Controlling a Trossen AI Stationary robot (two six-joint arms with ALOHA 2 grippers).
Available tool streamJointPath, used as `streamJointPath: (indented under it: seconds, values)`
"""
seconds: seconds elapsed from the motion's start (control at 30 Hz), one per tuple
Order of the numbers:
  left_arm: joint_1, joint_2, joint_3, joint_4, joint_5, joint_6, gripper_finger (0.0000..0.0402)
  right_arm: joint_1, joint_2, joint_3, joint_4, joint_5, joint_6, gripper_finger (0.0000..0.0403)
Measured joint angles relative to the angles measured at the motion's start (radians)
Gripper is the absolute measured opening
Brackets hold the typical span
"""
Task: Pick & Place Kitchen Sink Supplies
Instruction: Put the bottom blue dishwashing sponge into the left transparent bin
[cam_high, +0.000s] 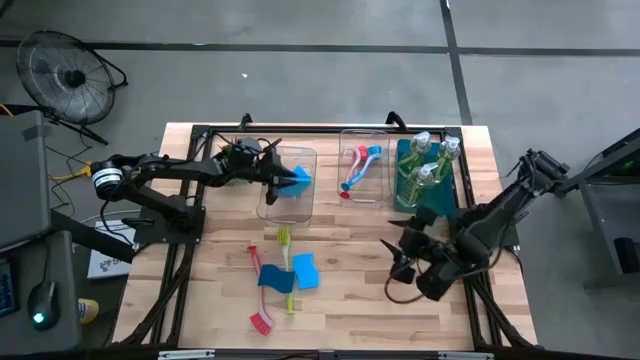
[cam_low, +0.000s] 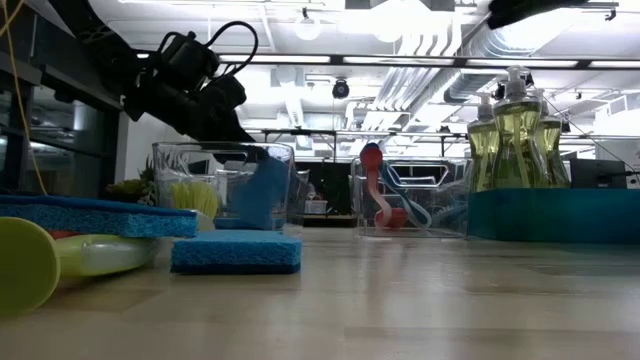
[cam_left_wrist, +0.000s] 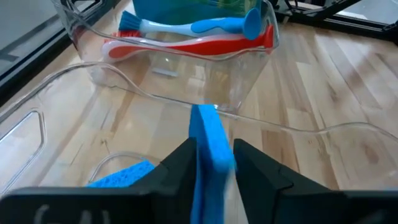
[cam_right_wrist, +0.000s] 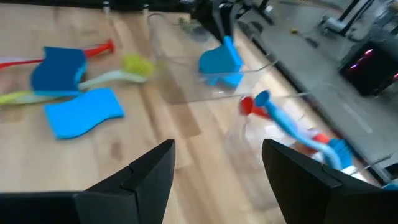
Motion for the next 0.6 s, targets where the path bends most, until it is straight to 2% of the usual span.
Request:
streamJointPath:
  seconds: [0.27, 0.5, 0.6]
  values:
    - [0.000, -0.003, 0.000, 0.020, 0.003, 0.002, 0.0142, 0.096, 0.000, 0.000, -0.017, -0.031, 0.097, 0.0236]
    - [0.000, -0.070, 0.033, 0.020, 0.013, 0.037, 0.0146, 0.134, 0.000, -0.016, -0.005, -0.033, 0.116, 0.0236]
    - [0.000, -0.106, 0.047, 0.015, 0.051, 0.042, 0.0146, 0.139, 0.000, -0.048, 0.001, -0.034, 0.158, 0.0236]
